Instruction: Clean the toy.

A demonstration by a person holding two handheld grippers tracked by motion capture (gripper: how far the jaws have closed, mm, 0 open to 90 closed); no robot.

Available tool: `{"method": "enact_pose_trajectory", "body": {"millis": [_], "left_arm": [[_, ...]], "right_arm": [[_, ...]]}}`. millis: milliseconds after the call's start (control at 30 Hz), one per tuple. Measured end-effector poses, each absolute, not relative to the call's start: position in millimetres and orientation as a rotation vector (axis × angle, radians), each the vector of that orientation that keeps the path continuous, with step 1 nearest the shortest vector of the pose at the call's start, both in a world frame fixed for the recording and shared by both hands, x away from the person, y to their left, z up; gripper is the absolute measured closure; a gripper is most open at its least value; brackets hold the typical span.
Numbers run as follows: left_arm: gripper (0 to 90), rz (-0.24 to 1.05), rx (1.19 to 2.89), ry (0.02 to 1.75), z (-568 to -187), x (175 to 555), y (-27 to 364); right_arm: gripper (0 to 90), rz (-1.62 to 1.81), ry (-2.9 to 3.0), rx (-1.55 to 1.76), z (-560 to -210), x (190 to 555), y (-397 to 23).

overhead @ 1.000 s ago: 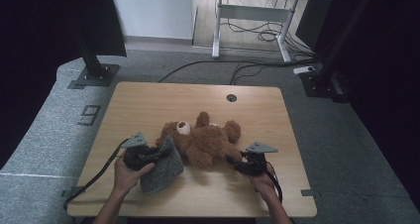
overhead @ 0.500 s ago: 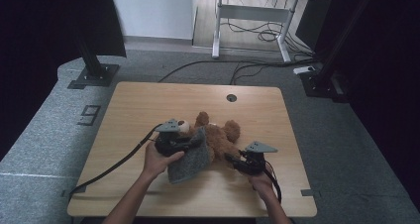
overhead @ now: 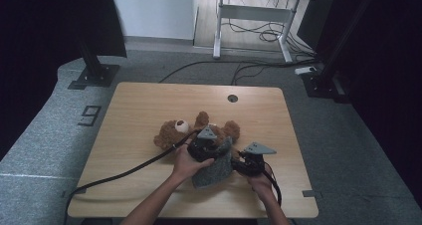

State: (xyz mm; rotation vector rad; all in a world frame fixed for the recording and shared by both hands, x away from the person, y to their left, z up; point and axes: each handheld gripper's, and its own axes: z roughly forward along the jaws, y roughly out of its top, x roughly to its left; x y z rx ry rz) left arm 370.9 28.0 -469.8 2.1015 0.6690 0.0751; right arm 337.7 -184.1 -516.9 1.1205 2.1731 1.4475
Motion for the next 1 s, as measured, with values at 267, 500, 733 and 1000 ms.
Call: {"method": "enact_pose_trajectory", "body": {"millis": [267, 500, 733, 1000], "left_arm": [[75.7, 0.047, 2.071, 0.707, -479, 375, 49], [76.3, 0.095, 2.045, 0.772, -479, 379, 88], [76.5, 0.129, 1.983, 0.942, -489, 397, 152], [76.3, 0.180, 1.963, 1.012, -494, 397, 184]], "right_arm": [[66.1, 1.445, 2.182, 1.104, -517, 336, -185], [66.9, 1.456, 2.203, 1.092, -516, 333, -191], [66.9, 1.471, 2.214, 1.088, -518, 332, -197], [66.9, 1.474, 2.211, 1.089, -518, 332, -200]]}}
